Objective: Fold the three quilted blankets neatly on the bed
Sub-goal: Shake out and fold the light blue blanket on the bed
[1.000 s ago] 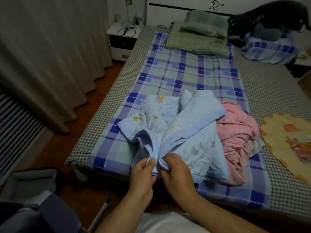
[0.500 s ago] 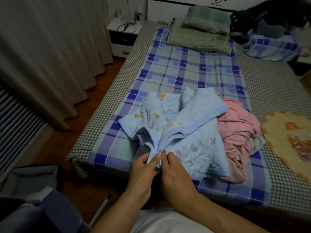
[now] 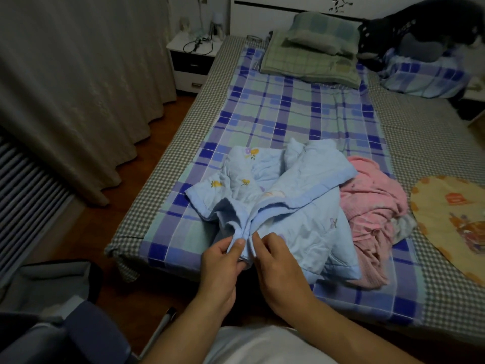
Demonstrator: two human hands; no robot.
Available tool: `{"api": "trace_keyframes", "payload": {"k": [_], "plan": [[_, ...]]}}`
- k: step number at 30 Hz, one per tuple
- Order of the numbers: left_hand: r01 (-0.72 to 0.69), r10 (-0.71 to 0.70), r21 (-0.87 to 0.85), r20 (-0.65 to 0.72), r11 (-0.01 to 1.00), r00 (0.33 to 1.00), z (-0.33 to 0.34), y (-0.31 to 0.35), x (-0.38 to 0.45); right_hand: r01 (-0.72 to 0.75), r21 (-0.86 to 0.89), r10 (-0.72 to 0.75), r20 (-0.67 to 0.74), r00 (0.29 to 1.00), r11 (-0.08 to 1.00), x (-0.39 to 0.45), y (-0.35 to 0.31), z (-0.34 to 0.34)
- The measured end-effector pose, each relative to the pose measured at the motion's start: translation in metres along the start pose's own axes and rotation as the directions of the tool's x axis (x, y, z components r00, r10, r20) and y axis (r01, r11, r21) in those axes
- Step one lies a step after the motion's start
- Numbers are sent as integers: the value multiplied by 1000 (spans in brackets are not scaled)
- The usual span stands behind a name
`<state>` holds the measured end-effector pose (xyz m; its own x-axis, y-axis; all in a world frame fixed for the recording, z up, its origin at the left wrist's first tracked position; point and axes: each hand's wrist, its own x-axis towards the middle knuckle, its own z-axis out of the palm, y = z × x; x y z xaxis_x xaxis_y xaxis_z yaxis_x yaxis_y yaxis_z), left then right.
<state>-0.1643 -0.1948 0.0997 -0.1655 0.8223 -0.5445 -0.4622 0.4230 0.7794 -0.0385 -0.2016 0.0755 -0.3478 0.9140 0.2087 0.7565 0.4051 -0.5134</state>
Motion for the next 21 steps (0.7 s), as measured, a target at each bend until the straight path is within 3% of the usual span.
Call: {"api": "trace_keyframes", "payload": {"k": [3,6,11,17,21], "plan": [[10,-11,24,9,1000,1000,1,1,0,40,-100,-42,-24,999,994,-1,1,4],[11,-13,52,34,999,999,3,0,-1,21,-72,-26,-73,997,997,-3,3,7],[67,-65,-62,39,996,997,3,5,2,84,-77,-84,2,996,994,4,-1,6],[62,-58,-29,131,998,990,-5,5,5,-113,274,117,3,993,955,11,7,2],[48,-46,-10,152,999,987,-4,5,3,-144,276,157,-27,987,950,11,11,9]]}}
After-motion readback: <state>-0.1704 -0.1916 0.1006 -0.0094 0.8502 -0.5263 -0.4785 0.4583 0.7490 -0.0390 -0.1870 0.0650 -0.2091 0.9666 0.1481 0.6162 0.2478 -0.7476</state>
